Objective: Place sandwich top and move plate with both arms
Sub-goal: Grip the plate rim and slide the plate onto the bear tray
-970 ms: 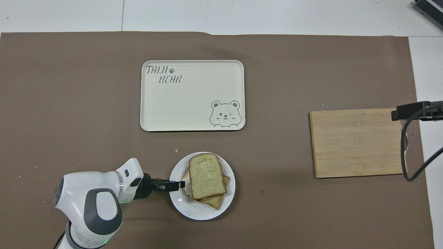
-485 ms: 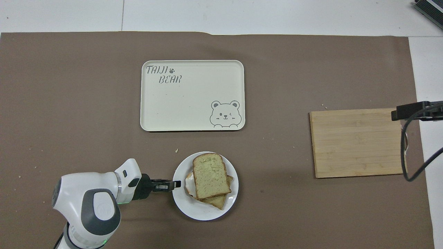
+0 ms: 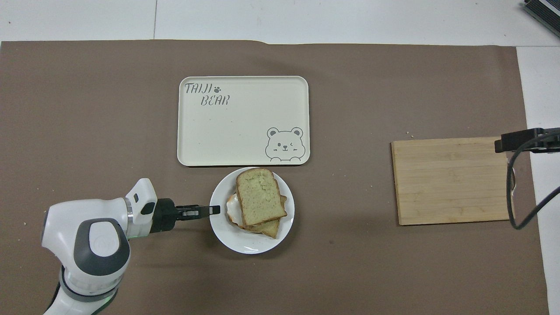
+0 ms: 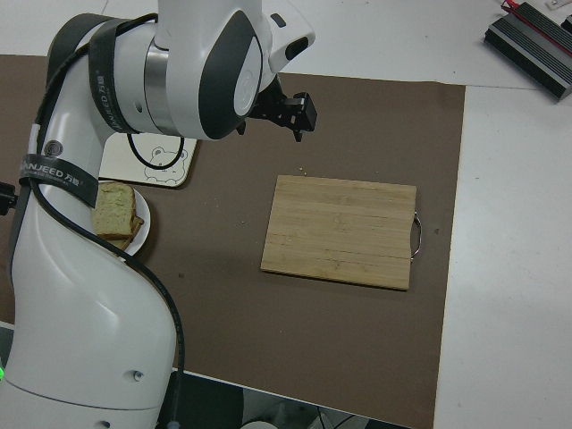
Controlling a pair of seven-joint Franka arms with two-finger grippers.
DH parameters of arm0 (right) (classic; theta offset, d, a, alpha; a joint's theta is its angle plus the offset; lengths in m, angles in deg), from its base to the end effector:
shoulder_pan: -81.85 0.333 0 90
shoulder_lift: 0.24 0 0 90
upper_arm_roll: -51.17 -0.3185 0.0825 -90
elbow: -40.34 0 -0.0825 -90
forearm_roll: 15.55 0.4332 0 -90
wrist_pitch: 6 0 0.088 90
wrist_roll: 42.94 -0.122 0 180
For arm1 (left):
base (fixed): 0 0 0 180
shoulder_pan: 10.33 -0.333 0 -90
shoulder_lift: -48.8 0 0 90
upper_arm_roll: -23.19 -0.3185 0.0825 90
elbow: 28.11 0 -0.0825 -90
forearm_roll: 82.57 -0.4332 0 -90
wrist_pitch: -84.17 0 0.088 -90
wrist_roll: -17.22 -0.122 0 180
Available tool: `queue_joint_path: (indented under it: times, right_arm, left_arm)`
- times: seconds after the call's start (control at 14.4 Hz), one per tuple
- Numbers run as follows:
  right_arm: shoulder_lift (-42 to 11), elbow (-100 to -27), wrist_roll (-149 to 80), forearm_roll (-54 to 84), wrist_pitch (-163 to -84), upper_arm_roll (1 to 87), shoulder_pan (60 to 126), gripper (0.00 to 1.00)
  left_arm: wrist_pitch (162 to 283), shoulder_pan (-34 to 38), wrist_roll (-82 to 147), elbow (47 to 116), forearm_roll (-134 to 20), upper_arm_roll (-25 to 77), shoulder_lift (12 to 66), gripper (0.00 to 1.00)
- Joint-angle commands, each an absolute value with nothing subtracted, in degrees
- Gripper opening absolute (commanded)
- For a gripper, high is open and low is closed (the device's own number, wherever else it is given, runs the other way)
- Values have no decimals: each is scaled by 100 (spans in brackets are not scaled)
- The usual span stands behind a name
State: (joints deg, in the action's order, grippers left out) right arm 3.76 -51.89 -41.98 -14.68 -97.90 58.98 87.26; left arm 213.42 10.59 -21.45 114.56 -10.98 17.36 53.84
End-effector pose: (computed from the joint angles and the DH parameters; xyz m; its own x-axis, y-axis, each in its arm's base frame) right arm 0.5858 -0.0254 0.6358 0.9976 -0.0258 0.0638 -0.0244 -0.9994 -0.0236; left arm 0.4691 -0.1653 0.2775 0.9984 0.0120 0.0551 -0.0354 -0.6272 0.7780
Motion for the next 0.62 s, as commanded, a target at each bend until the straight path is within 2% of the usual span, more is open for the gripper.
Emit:
queue_joint_path:
  times: [0.0, 0.35, 0.55]
  right_arm:
    - [363, -5133, -4198, -1458, -9705, 5838, 8651, 100]
    - [363, -5133, -4198, -1458, -9705, 5838, 8651, 100]
    - [363, -5141, -4198, -1458, -9705, 5838, 8651, 100]
  left_arm:
    - [20661, 532, -2250, 10542, -1058, 1731, 4776, 0]
    - [20117, 75, -2215, 8978, -1287, 1739, 3853, 0]
    - [20141, 65, -2224, 8388, -1296, 1748, 3274, 0]
